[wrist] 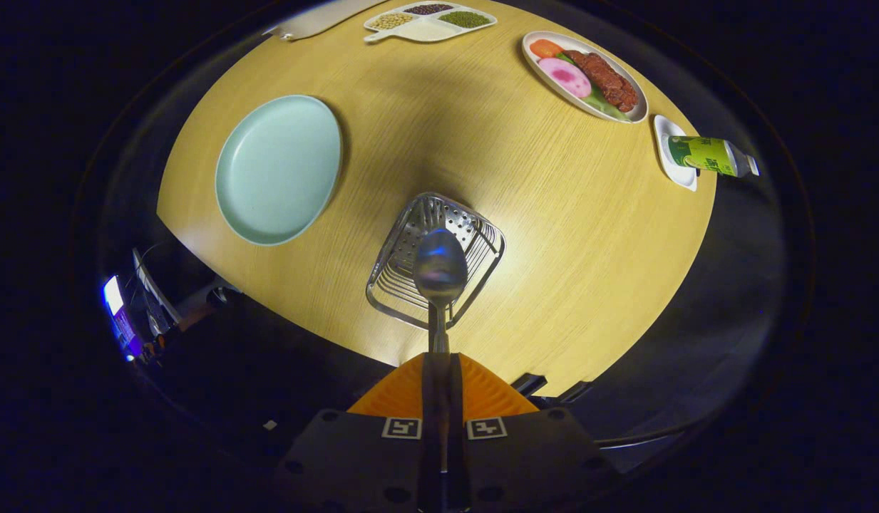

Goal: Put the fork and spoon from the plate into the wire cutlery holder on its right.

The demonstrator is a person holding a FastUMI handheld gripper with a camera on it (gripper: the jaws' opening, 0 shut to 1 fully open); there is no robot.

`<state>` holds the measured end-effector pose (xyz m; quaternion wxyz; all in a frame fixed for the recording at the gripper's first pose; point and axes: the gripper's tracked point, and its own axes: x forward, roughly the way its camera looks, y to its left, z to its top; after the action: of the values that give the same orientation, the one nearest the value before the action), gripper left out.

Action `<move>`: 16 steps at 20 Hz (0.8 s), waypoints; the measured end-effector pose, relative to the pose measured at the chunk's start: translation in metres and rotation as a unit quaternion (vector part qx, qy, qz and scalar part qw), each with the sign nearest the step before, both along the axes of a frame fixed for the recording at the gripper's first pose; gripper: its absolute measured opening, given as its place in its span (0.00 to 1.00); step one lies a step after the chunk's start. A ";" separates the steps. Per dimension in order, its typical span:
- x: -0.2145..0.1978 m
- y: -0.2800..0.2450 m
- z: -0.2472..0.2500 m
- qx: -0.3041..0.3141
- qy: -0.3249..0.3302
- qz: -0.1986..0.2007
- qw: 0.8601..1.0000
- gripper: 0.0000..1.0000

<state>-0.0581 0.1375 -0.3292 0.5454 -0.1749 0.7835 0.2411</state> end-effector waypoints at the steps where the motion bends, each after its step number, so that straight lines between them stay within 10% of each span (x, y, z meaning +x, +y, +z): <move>1: 0.003 0.003 -0.005 -0.004 0.005 -0.004 1.000 0.08; 13: 0.020 0.015 -0.013 0.008 -0.004 -0.022 1.000 0.16; 16: 0.029 0.017 -0.002 0.037 -0.047 -0.037 0.997 0.45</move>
<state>-0.0294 0.1542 -0.3317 0.5963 -0.1361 0.7535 0.2411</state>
